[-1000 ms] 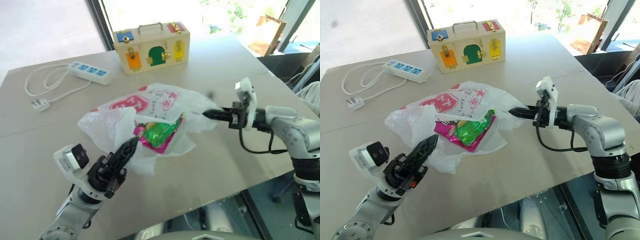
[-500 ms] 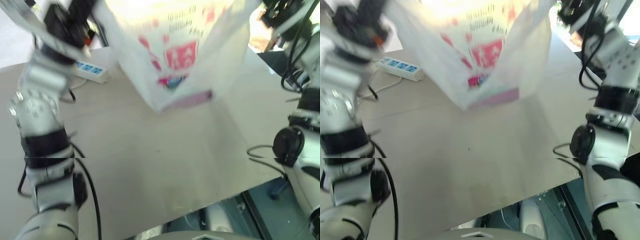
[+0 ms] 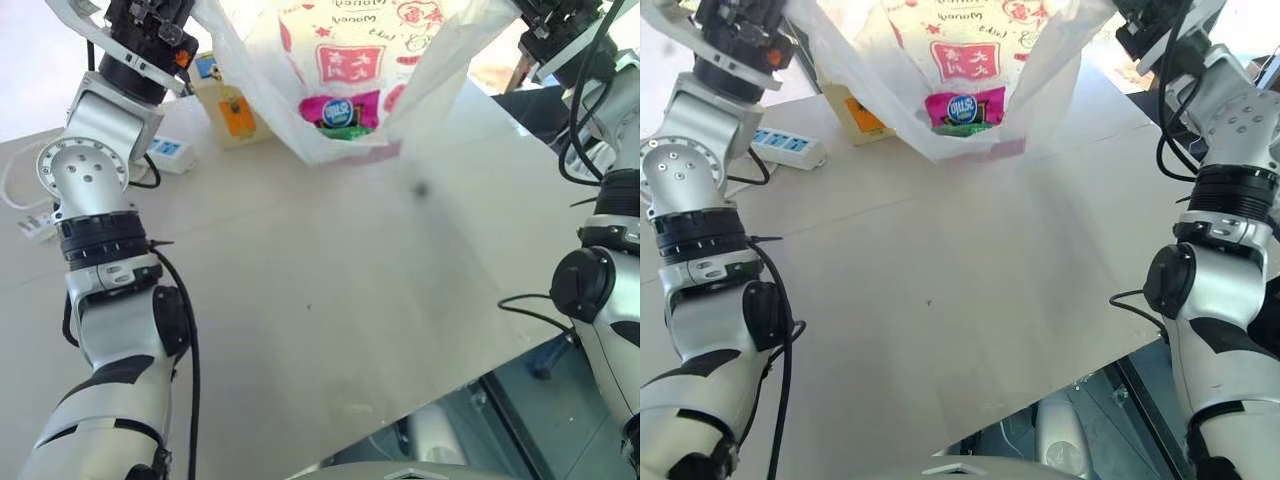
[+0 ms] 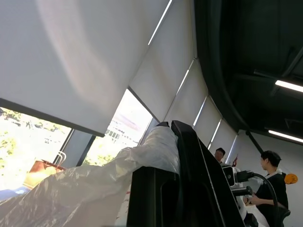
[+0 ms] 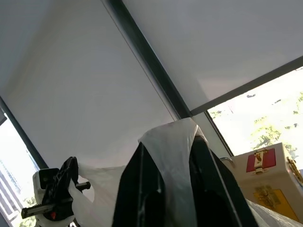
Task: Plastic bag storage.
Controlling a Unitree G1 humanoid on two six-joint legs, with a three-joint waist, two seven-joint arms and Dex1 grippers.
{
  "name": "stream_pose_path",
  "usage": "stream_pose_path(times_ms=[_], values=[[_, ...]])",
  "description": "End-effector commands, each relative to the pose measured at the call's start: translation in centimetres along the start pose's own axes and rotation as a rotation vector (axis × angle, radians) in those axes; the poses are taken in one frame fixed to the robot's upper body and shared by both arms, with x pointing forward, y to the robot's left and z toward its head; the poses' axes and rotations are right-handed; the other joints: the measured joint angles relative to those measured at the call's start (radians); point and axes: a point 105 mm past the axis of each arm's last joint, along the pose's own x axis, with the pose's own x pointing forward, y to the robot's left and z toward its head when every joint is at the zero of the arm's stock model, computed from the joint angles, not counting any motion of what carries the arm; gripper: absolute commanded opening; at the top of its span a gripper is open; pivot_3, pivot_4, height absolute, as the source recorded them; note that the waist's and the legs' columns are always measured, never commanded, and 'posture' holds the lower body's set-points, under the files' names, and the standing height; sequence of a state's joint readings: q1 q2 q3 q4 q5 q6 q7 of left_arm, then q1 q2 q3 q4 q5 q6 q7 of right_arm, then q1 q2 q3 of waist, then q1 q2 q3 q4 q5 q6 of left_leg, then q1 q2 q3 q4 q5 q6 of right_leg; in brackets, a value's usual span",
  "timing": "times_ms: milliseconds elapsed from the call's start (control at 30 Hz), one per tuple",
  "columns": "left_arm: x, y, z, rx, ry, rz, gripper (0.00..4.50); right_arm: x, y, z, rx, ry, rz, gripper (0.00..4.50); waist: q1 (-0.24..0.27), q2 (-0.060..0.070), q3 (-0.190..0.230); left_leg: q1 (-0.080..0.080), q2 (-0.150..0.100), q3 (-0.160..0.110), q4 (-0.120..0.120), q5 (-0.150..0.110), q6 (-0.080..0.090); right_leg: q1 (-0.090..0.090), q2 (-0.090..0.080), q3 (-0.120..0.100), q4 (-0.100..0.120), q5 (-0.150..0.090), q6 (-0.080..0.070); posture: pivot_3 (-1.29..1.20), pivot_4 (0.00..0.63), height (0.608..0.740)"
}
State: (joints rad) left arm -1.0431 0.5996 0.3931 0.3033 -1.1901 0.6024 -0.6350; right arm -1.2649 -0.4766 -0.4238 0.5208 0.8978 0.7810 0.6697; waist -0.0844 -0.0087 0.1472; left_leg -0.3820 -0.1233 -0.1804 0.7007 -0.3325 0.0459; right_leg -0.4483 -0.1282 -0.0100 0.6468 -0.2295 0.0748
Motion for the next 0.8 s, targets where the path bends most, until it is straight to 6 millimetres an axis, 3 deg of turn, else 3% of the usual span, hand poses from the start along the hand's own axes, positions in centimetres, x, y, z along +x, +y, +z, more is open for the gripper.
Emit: stream_pose_path(times_ms=[33, 167, 200, 367, 433, 567, 700, 800], values=[[-0.7, -1.7, 1.9, 0.103, -0.023, -0.043, 0.00, -0.8, 1.1, 0.6, -0.073, 0.038, 0.056, 2.18, 0.003, 0.000, 0.000, 0.000, -0.001, -0.001, 0.001, 0.000, 0.000, 0.000, -0.001, 0.000, 0.000, 0.000, 0.000, 0.00, 0.150, 0.740], [-2.7, -2.1, -0.3, 0.168, 0.118, -0.026, 1.70, -2.8, 1.5, -3.4, -0.167, 0.295, 0.112, 4.18, 0.005, 0.000, -0.001, 0.001, -0.003, -0.002, 0.002, 0.000, 0.000, 0.001, -0.003, 0.001, 0.002, 0.001, 0.002, 0.00, 0.150, 0.740], [-3.4, -2.4, -0.8, 0.163, 0.151, -0.026, 2.07, -3.6, 1.6, -4.3, -0.174, 0.357, 0.125, 4.50, 0.006, 0.000, -0.001, 0.001, -0.004, -0.003, 0.002, 0.000, 0.000, 0.001, -0.003, 0.001, 0.002, 0.002, 0.003, 0.00, 0.150, 0.740], [-8.4, -3.9, -3.9, 0.108, 0.387, -0.001, 4.37, -8.3, 0.8, -7.8, -0.198, 0.610, 0.109, 4.50, 0.016, 0.000, -0.001, 0.003, -0.005, -0.004, 0.002, 0.000, 0.000, 0.001, -0.003, 0.003, 0.003, 0.003, 0.006, 0.00, 0.150, 0.740], [-10.9, -4.7, -4.8, 0.057, 0.458, 0.024, 4.45, -10.4, 0.5, -8.7, -0.185, 0.685, 0.089, 4.50, 0.018, 0.000, -0.001, 0.003, -0.006, -0.004, 0.001, 0.000, 0.000, 0.001, -0.002, 0.003, 0.003, 0.004, 0.006, 0.00, 0.150, 0.740], [-20.0, -7.0, -6.9, -0.121, 0.630, 0.214, 4.45, -18.1, -0.9, -12.2, -0.206, 0.942, -0.025, 4.50, 0.019, 0.000, -0.003, 0.008, -0.007, -0.004, -0.002, 0.000, 0.001, 0.001, 0.004, 0.005, 0.003, 0.004, 0.007, 0.00, 0.150, 0.740], [-26.6, -8.1, -9.8, -0.125, 0.799, 0.438, 4.45, -20.4, -2.8, -14.1, -0.331, 0.893, -0.117, 4.50, 0.032, 0.000, -0.003, 0.020, -0.007, 0.003, -0.009, -0.001, 0.000, 0.008, 0.003, 0.010, -0.004, 0.006, 0.009, 0.00, 0.150, 0.740], [-29.9, -8.3, -11.8, 0.020, 0.901, 0.553, 4.45, -21.9, -3.4, -15.9, -0.416, 0.838, -0.123, 4.50, 0.058, 0.002, -0.002, 0.038, -0.004, 0.012, -0.015, 0.000, 0.000, 0.022, 0.003, 0.021, -0.007, 0.010, 0.008, 0.00, 0.150, 0.740]])
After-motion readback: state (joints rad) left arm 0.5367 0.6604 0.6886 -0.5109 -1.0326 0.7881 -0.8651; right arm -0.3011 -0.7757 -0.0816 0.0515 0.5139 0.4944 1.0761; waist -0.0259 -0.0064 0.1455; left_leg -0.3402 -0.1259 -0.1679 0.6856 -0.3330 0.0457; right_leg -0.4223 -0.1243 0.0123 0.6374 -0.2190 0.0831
